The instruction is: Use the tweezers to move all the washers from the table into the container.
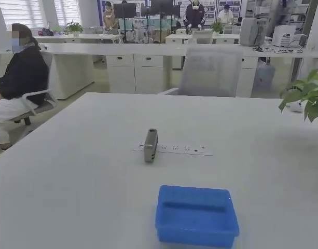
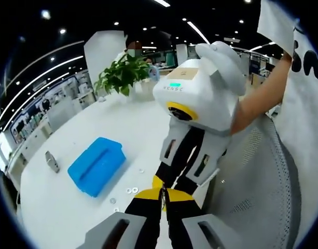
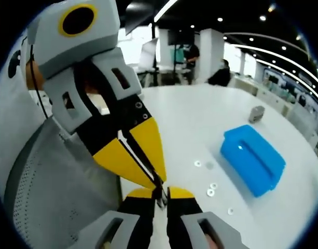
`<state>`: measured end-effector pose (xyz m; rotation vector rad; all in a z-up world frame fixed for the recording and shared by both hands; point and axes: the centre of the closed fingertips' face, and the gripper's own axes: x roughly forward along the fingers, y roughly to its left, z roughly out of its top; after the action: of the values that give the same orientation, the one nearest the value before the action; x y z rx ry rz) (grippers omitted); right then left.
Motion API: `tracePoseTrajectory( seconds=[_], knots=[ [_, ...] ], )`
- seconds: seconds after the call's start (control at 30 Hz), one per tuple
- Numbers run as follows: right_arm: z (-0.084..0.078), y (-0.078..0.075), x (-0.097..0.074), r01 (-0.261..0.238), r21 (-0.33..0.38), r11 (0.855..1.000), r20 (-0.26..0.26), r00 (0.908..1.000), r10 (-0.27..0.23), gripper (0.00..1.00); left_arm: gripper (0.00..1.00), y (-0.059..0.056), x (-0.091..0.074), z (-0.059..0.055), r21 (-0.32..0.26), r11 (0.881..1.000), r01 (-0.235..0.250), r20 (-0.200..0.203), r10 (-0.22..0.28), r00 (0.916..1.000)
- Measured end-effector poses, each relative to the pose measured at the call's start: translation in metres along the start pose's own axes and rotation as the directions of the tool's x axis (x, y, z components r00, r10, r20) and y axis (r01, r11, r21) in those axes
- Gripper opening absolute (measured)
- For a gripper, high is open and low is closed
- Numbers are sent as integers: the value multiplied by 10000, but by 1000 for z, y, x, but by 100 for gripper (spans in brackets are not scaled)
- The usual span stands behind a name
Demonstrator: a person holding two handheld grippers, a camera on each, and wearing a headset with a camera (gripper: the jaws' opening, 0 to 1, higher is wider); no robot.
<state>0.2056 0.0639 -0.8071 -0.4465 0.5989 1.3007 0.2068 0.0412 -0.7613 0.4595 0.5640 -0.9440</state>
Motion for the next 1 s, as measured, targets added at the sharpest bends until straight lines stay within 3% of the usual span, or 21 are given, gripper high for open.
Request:
tracePoseTrajectory(
  seconds=[0.07,0.1,0.17,0.23,0.27,0.4,0.47,0.5,0.6,0.73,0.83,0.9,0.93,0.97,1.0],
  knots=[
    [0,-1,-1,-17,189,9998,30,10000,16,4,11,6,-3,-5,-613,9968,-521,-147,513,9986],
    [0,-2,-1,0,249,9997,46,10000,-1,4,17,7,-5,-8,-947,9941,-534,-179,519,9985],
    [1,-5,-2,28,472,9989,169,9999,-36,4,29,16,-14,-10,-2012,9745,-992,131,1039,9945],
    [5,-9,-3,51,645,9979,265,9996,-68,4,39,26,-27,-17,-2893,9462,-1447,136,1552,9878],
    [8,-13,-3,129,718,9973,383,9991,-156,4,47,34,-35,-22,-3275,9257,-1896,171,2064,9783],
    [22,-26,-1,90,1169,9931,807,9966,-186,4,77,52,-56,-40,-4311,8534,-2929,13,3252,9456],
    [29,-35,1,73,1396,9902,1031,9944,-219,4,82,57,-63,-49,-4343,8362,-3349,-190,3632,9315],
    [33,-40,2,105,1505,9886,1148,9930,-280,4,85,61,-68,-56,-4309,8217,-3730,-414,3950,9178],
    [40,-50,7,55,1744,9847,1310,9910,-287,4,96,67,-73,-66,-4170,8000,-4315,-719,4442,8930],
    [49,-65,16,168,1886,9819,1444,9885,-446,4,96,70,-73,-70,-4419,7752,-4514,-737,4701,8795],
    [54,-72,24,232,1960,9803,1484,9875,-530,4,98,76,-72,-74,-4508,7424,-4956,-737,5224,8495],
    [57,-75,28,345,1911,9810,1475,9870,-634,4,96,78,-72,-77,-4503,7280,-5169,-828,5424,8360],
    [59,-77,31,417,1849,9819,1467,9867,-695,4,96,81,-73,-77,-4333,7219,-5396,-768,5670,8202],
    [61,-80,34,466,1833,9820,1455,9866,-739,4,96,84,-75,-76,-4165,7194,-5559,-754,5820,8097],
    [61,-81,35,490,1835,9818,1451,9865,-763,4,96,87,-76,-76,-4162,7090,-5692,-713,5987,7978]
  ],
)
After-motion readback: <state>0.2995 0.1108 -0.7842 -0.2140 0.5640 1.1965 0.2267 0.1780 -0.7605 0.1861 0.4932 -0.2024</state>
